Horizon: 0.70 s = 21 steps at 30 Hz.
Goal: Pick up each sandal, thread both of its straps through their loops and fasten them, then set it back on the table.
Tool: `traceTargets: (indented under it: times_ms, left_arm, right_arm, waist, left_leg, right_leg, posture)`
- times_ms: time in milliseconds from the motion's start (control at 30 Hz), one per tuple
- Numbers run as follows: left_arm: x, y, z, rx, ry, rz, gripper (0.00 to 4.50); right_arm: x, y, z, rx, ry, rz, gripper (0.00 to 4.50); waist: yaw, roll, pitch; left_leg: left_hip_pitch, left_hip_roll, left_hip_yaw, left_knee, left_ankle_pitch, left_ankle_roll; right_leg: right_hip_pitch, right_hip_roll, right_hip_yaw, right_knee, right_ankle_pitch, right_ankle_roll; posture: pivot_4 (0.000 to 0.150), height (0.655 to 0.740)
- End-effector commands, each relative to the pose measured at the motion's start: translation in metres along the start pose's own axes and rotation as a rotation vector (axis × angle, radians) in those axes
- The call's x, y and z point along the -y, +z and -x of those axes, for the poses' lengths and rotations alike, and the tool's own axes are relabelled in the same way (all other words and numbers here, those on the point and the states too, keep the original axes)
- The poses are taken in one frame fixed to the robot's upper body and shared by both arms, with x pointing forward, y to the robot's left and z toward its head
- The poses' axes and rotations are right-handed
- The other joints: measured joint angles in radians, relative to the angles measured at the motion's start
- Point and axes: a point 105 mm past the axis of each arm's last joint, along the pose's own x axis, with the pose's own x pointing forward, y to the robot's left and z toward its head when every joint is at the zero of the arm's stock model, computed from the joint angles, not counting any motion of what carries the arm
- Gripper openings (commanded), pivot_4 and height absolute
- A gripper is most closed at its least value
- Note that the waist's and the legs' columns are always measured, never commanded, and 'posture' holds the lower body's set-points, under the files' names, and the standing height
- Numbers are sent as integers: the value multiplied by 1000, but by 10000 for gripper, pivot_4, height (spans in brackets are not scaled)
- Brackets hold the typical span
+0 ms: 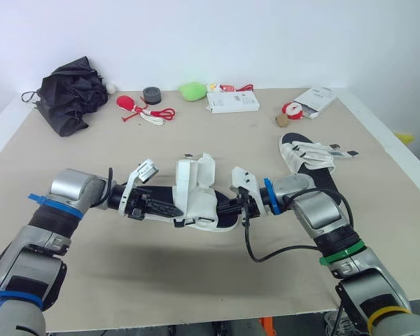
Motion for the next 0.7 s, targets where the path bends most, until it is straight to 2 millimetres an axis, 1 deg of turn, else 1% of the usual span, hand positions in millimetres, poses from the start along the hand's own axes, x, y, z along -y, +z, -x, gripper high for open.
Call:
traceTargets:
  times_ms: [33, 100, 267, 400, 533, 700]
  left_arm:
    - [1, 4, -5, 5, 6, -60, 185]
    - [2, 11, -7, 37, 6, -66, 185]
    - [13, 20, -9, 76, -43, -39, 185]
    - [15, 23, -8, 89, -47, -43, 185]
    - [13, 21, -6, 86, -18, -102, 185]
    - [16, 34, -5, 136, 8, -243, 185]
  right_arm:
    - [-3, -16, -3, -48, -1, -48, 0]
    - [-3, -16, -3, -47, 1, -48, 0]
    - [-2, -15, -3, -48, -1, -46, 0]
    - [-1, -14, -3, -45, -1, -48, 0]
    - [-1, -15, -3, -45, -2, -50, 0]
    - [0, -16, -2, -46, -4, -52, 0]
  waist:
    - [0, 0, 0]
    - [0, 0, 0]
    - [-1, 0, 0]
    - [-1, 0, 0]
    - [-1, 0, 0]
    - [-1, 0, 0]
  left_leg:
    - [0, 0, 0, 0, 0, 0]
    - [0, 0, 0, 0, 0, 0]
    - [0, 0, 0, 1, 0, 0]
    - [0, 0, 0, 1, 0, 0]
    - [0, 0, 0, 1, 0, 0]
    - [0, 0, 0, 1, 0, 0]
  right_leg:
    - [0, 0, 0, 0, 0, 0]
    - [0, 0, 0, 0, 0, 0]
    - [0, 0, 0, 0, 0, 1]
    - [0, 0, 0, 0, 0, 1]
    - [0, 0, 0, 0, 0, 1]
    - [0, 0, 0, 1, 0, 1]
  posture:
    - [1500, 7400]
    - [1500, 7400]
    - [1500, 7400]
    - [1500, 7400]
    - [1500, 7400]
    - [1500, 7400]
